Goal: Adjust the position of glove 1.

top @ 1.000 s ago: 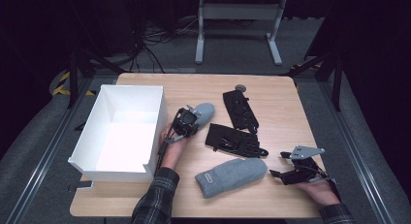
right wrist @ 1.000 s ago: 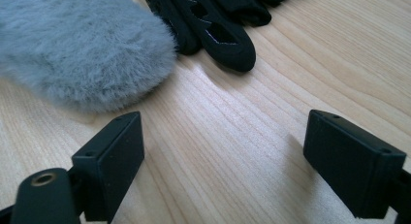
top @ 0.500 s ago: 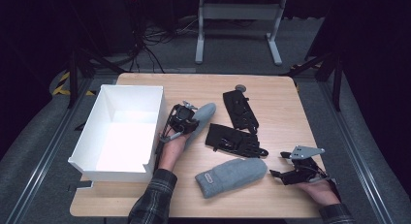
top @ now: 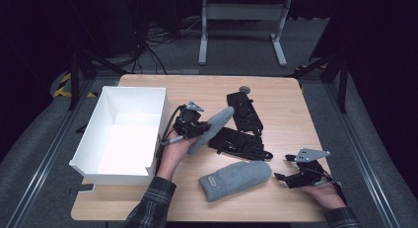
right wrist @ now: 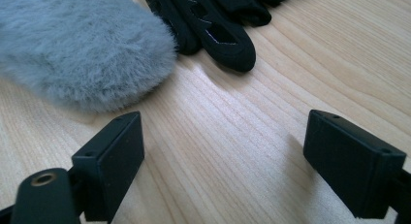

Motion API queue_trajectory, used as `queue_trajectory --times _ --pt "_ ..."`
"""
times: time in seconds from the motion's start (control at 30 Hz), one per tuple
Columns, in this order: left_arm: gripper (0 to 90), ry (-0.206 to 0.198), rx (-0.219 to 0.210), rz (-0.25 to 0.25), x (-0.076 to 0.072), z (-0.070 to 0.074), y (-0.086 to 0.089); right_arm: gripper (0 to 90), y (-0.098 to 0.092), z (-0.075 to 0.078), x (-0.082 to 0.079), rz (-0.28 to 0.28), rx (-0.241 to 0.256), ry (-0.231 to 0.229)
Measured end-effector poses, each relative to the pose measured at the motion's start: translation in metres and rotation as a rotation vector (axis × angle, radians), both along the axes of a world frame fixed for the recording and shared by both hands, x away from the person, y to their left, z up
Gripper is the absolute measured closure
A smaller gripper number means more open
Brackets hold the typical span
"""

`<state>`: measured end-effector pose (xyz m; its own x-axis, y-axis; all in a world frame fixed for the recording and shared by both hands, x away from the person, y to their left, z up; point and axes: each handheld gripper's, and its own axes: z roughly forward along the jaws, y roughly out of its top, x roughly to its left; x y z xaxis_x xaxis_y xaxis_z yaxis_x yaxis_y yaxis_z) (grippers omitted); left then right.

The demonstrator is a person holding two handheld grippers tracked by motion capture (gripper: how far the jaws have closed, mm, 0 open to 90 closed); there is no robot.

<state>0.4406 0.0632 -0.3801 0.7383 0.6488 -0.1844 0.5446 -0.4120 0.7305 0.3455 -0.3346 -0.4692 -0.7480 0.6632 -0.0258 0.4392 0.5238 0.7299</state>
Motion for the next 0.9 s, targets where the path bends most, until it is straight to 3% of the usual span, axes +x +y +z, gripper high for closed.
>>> queue_trajectory --times 0.27,0.53,0.6,0.9 --pt "85.2 0.005 -0.034 -0.092 -0.021 0.007 -0.003 14.9 0.0 0.0 0.0 0.0 0.0 0.0" --pt "85.4 -0.004 -0.037 -0.153 -0.04 0.012 -0.011 14.9 0.0 0.0 0.0 0.0 0.0 -0.002" --pt "85.4 -0.012 -0.032 -0.195 -0.048 0.014 -0.016 15.0 0.0 0.0 0.0 0.0 0.0 -0.003" --pt "85.5 -0.02 -0.023 -0.29 -0.064 0.014 -0.034 14.9 0.0 0.0 0.0 0.0 0.0 -0.003"
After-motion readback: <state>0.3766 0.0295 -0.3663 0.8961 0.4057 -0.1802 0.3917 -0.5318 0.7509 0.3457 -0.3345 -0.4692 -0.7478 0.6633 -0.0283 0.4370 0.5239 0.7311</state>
